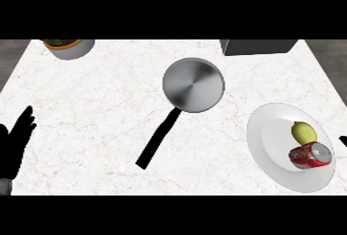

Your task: Pick the can from the plate and place it in the pan

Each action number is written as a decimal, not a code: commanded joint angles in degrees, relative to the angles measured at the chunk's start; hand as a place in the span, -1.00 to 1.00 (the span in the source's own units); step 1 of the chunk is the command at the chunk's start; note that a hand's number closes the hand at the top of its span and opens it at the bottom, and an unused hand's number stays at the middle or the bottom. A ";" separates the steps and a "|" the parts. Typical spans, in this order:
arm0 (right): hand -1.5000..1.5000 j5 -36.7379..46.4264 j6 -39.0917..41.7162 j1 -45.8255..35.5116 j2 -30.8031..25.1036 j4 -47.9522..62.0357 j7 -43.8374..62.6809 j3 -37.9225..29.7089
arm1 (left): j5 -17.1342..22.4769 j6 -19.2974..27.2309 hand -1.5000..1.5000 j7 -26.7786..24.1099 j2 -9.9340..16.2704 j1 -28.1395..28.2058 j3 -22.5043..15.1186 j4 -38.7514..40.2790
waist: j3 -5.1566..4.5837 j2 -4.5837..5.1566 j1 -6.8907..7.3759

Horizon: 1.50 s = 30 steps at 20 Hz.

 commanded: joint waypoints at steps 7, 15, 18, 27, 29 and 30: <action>-1.00 8.15 3.68 14.27 -14.64 -12.57 6.77 -5.84 | -0.75 -1.97 0.00 3.38 -0.20 -3.02 0.36 1.86 | -0.27 -0.13 2.11; -1.00 20.07 7.41 12.00 -30.91 -17.96 24.63 -0.97 | -2.65 -2.45 0.00 1.25 -1.58 -8.88 0.01 7.70 | -0.39 0.57 3.15; -1.00 23.39 7.61 10.18 -32.82 -22.45 33.46 3.59 | -4.31 -0.68 0.00 3.62 -3.30 -8.43 -2.21 4.32 | -0.25 0.36 4.27; -1.00 35.27 10.78 5.53 -27.87 -27.30 47.93 19.35 | -3.91 -4.03 0.00 2.39 -2.47 -9.14 0.86 6.69 | -0.14 0.27 4.47; -1.00 37.21 12.57 2.38 -25.08 -24.44 48.19 20.96 | -5.02 -4.36 0.00 -0.78 -4.24 -7.38 0.68 7.85 | -0.13 0.26 4.27; -1.00 34.74 16.10 2.45 -26.28 -24.98 48.84 17.43 | -6.70 -2.19 0.00 -0.85 -6.45 -9.23 0.51 9.85 | -0.15 0.19 3.59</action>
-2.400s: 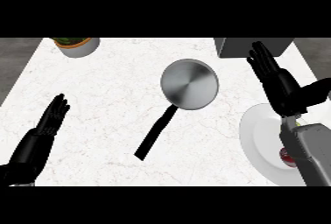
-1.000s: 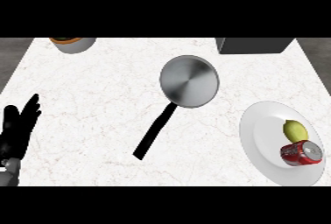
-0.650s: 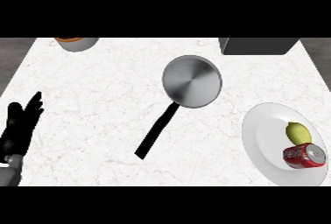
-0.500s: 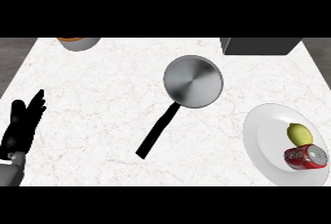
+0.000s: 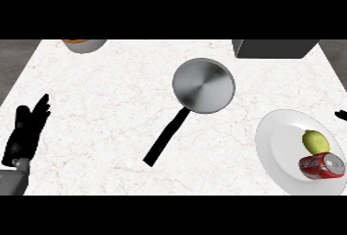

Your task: Pick the can from the plate and place it in the pan

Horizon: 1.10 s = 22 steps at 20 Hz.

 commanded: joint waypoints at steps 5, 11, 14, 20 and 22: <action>-1.00 9.95 4.35 -1.96 7.07 3.80 0.35 1.11 | -1.67 -2.43 0.00 1.23 -0.87 1.63 2.95 -1.80 | 0.04 -0.19 -0.47; -1.00 16.11 7.36 -3.14 11.43 5.00 0.84 1.02 | -3.84 -3.37 0.00 1.69 -2.59 0.44 4.81 -0.22 | 0.02 -0.17 -0.66; -1.00 20.07 7.69 -7.70 14.42 10.95 -0.76 3.01 | -4.49 -4.39 0.00 1.73 -2.89 2.23 4.72 -2.48 | 0.04 -0.12 -0.22; -1.00 25.44 6.54 -0.29 17.33 10.14 -6.99 0.21 | -5.44 -5.80 0.00 4.10 -3.23 0.91 7.54 -3.30 | 0.04 -0.20 -0.65; -1.00 26.72 8.35 -6.86 20.23 11.84 -3.49 3.39 | -6.26 -5.49 0.00 6.67 -4.08 -0.80 6.41 -4.61 | 0.05 -0.13 -0.27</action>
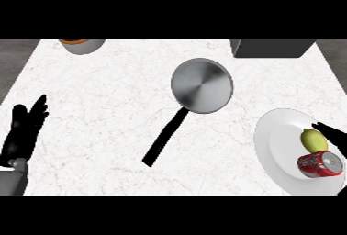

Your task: Pick the can from the plate and place it in the pan

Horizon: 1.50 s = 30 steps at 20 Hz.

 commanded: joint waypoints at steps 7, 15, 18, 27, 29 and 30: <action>-1.00 8.68 2.18 -1.86 7.47 3.04 -2.13 -1.58 | -3.26 -1.94 0.00 4.09 -1.97 -0.81 2.63 -2.42 | 0.00 -0.02 0.02; -1.00 11.90 4.67 -1.81 8.61 7.69 -4.57 -3.99 | -3.51 -4.76 0.00 -1.52 -1.89 -1.51 6.26 2.42 | 0.00 0.03 -0.05; -1.00 14.28 4.16 -0.64 10.06 6.27 -5.19 -5.02 | -5.77 -3.28 0.00 0.76 -4.38 -0.12 4.99 -1.37 | 0.00 -0.02 -0.06; 1.00 24.68 -8.22 -5.75 10.92 17.28 -15.03 -2.75 | -7.58 -3.08 0.00 1.93 -5.80 0.40 5.01 -1.96 | 0.02 0.03 0.17; 1.00 22.96 -5.77 -4.87 9.43 14.00 -16.51 -5.53 | -7.90 -3.57 0.00 2.39 -6.09 -1.93 5.17 -1.11 | 0.00 0.01 -0.08; 1.00 24.30 -6.65 -7.35 11.06 18.14 -16.17 -5.38 | -6.50 -5.82 0.00 3.21 -4.80 3.64 6.29 -6.94 | 0.01 -0.01 0.26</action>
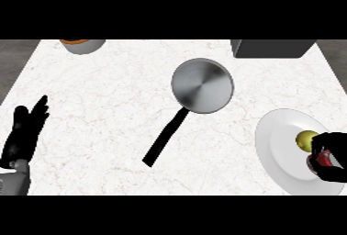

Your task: Pick the can from the plate and place it in the pan

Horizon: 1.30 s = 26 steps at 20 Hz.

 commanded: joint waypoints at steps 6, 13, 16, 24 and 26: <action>1.00 -0.87 0.91 1.33 4.37 -4.76 0.17 -4.66 | 0.12 -2.88 0.00 1.38 0.23 0.16 2.32 -1.38 | 0.00 -0.02 -0.19; 1.00 0.49 -9.73 -5.91 7.81 3.45 -3.61 -7.25 | -0.67 -3.66 0.00 -0.36 0.17 -0.21 2.59 0.36 | 0.04 0.09 0.19; 1.00 -0.57 -16.28 -4.98 8.59 -6.68 -5.67 -9.06 | -1.34 -0.97 0.00 0.20 -1.12 -1.31 2.78 0.17 | 0.04 -0.16 -0.64; 1.00 -3.55 -13.81 -8.08 15.21 -17.32 -1.76 -5.61 | -1.59 -3.04 0.00 -2.43 -0.84 -2.24 2.97 3.85 | -0.02 0.01 -0.18; 1.00 -4.48 -13.81 -13.08 14.76 -11.36 -3.04 -6.79 | -3.28 -1.17 0.00 -3.25 -2.65 0.45 2.06 1.94 | 0.00 0.05 0.17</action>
